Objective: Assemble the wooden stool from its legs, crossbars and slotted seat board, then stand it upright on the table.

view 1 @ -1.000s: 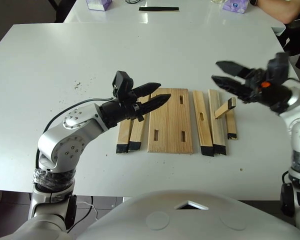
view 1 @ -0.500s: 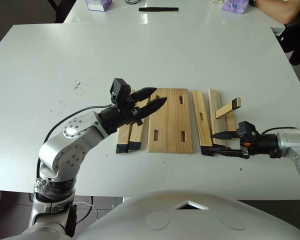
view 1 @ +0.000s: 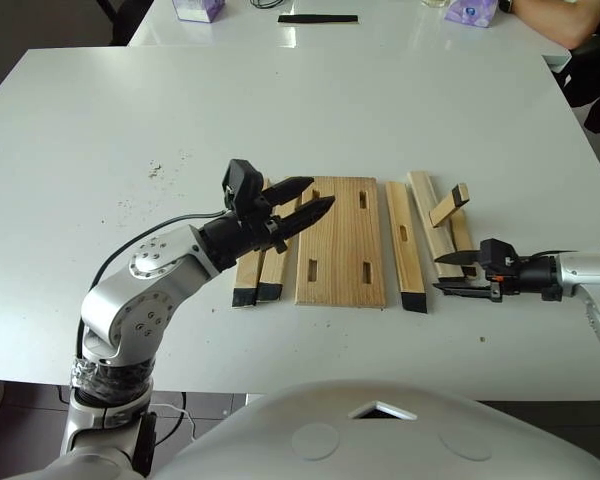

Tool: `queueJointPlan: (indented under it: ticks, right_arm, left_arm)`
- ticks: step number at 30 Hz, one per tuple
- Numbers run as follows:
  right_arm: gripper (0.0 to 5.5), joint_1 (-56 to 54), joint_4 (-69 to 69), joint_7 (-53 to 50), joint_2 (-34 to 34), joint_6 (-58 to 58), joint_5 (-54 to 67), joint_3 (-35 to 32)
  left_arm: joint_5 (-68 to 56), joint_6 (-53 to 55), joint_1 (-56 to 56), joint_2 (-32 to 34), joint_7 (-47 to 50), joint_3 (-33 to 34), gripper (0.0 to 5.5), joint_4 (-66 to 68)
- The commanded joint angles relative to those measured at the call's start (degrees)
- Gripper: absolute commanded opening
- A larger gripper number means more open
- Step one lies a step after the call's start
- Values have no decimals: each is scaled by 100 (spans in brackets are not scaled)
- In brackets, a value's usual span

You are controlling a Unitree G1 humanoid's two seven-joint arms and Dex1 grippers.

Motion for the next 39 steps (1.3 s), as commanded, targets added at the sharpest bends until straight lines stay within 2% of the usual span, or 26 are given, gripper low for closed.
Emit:
queueJointPlan:
  ticks: [1,4,8,11,19,27,34,39]
  right_arm:
    - [237,-168,-186,-237,-1,218,51,-254]
    - [237,10,-621,-658,44,506,165,-601]
    - [294,779,-1538,-1019,43,1075,443,-1101]
    - [326,995,-1816,-1395,217,1431,370,-1018]
    - [326,720,-1747,-2166,775,1970,286,-798]
    - [326,600,-1348,-2353,971,1720,-47,-586]
    - [326,630,-1311,-2543,1217,1627,-106,-536]
    - [326,488,-1407,-2656,1399,1709,135,-758]
  left_arm:
    - [90,-20,41,-23,82,-26,272,-97]
    - [103,-27,84,-38,115,-27,272,-133]
    - [87,-72,276,-87,238,49,272,-266]
    - [145,-127,411,-151,340,-4,272,-318]
    - [252,-190,437,-237,419,-86,272,-305]
    - [318,-227,390,-296,429,-122,272,-240]
    - [352,-267,397,-306,404,-100,272,-199]
    - [377,-289,374,-294,359,-66,272,-146]
